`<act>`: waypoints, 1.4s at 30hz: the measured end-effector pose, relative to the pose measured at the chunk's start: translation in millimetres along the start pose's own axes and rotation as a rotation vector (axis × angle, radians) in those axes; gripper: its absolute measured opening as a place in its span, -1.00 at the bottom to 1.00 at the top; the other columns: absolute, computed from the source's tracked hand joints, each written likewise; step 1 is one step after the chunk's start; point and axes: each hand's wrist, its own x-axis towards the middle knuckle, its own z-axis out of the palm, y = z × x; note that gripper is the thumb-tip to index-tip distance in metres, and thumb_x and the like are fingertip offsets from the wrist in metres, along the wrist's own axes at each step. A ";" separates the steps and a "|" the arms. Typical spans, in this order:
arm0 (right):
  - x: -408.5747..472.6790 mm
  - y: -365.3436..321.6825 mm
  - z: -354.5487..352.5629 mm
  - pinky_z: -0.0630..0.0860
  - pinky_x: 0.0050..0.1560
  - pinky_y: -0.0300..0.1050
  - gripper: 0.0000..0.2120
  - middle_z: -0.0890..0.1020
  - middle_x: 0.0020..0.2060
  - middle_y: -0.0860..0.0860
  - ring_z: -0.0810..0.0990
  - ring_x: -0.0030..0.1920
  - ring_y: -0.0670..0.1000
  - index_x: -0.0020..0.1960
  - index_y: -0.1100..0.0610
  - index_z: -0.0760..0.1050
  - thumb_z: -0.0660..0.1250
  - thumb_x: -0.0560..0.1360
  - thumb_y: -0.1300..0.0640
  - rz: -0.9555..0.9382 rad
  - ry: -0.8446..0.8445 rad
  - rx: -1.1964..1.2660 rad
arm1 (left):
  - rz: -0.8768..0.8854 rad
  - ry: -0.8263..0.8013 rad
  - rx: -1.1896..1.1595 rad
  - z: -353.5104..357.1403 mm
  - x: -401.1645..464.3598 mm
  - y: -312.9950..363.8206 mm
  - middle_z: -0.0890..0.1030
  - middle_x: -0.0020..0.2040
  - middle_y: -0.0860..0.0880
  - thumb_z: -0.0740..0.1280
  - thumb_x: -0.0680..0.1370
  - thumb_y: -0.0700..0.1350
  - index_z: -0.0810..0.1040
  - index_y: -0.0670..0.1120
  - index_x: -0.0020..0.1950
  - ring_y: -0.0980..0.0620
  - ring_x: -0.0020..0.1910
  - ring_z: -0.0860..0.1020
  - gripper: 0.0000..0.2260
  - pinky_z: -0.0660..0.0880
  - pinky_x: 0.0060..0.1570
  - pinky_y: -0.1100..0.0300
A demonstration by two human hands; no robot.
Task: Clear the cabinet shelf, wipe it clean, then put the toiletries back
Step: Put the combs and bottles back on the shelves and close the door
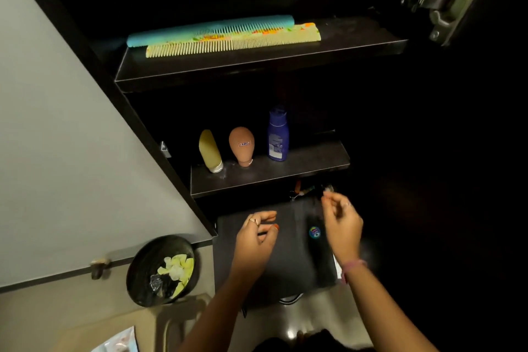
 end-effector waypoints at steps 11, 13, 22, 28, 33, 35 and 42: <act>9.9 74.5 27.1 0.44 0.15 -0.11 -0.78 0.65 0.04 0.19 0.59 0.09 0.17 0.09 0.24 0.59 0.23 0.53 0.24 0.241 -0.274 -0.461 | -0.089 -0.048 0.143 28.6 26.9 -35.8 0.60 0.08 -0.04 0.31 0.53 -0.26 0.54 -0.08 0.10 0.34 -0.17 0.57 -0.82 0.44 -0.13 0.56; 21.8 71.4 38.3 0.43 0.16 -0.08 -0.76 0.62 0.05 0.22 0.57 0.11 0.19 0.12 0.27 0.56 0.23 0.51 0.27 0.195 -0.281 -0.474 | -0.101 -0.058 0.177 35.9 38.2 -38.0 0.58 0.06 -0.02 0.31 0.53 -0.26 0.54 -0.14 0.14 0.31 -0.15 0.55 -0.80 0.42 -0.14 0.60; 72.7 81.9 67.0 0.31 0.27 -0.09 -0.69 0.46 0.24 0.20 0.42 0.26 0.16 0.28 0.28 0.39 0.14 0.54 0.28 0.131 -0.434 -0.634 | -0.190 -0.086 0.519 87.5 126.2 -43.3 0.58 0.12 -0.24 0.29 0.56 -0.09 0.54 -0.29 0.15 -0.16 0.14 0.54 -0.71 0.39 0.12 0.13; 51.1 113.1 47.2 0.45 0.20 -0.02 -0.58 0.40 0.25 0.11 0.43 0.22 0.15 0.31 0.15 0.36 0.29 0.49 0.09 0.017 -0.574 -0.903 | -0.305 -0.376 0.446 101.8 162.5 -47.0 0.47 0.36 -0.09 0.14 0.62 0.05 0.46 -0.11 0.35 -0.04 0.37 0.40 -0.62 0.29 0.28 0.26; 39.5 120.7 37.6 0.49 0.19 -0.07 -0.66 0.40 0.26 0.08 0.42 0.23 0.10 0.30 0.12 0.38 0.22 0.52 0.17 -0.039 -0.574 -0.907 | -0.241 -0.306 0.438 113.9 164.1 -56.4 0.49 0.34 -0.10 0.18 0.61 -0.05 0.47 -0.15 0.33 -0.03 0.34 0.44 -0.66 0.33 -0.13 0.62; 39.5 118.8 36.3 0.48 0.19 -0.10 -0.67 0.41 0.25 0.07 0.42 0.24 0.09 0.30 0.12 0.39 0.20 0.54 0.19 -0.041 -0.568 -0.891 | -0.220 -0.279 0.478 115.9 164.2 -61.6 0.52 0.31 -0.11 0.20 0.60 -0.06 0.49 -0.16 0.31 -0.04 0.30 0.47 -0.67 0.26 -0.39 0.70; 40.0 118.9 38.0 0.47 0.17 -0.13 -0.67 0.42 0.24 0.04 0.43 0.23 0.06 0.30 0.10 0.38 0.21 0.54 0.17 -0.084 -0.529 -0.860 | -0.040 -0.260 0.673 109.6 165.3 -60.1 0.47 0.31 -0.17 0.19 0.61 -0.10 0.39 -0.19 0.39 -0.01 0.18 0.51 -0.64 0.34 0.17 0.45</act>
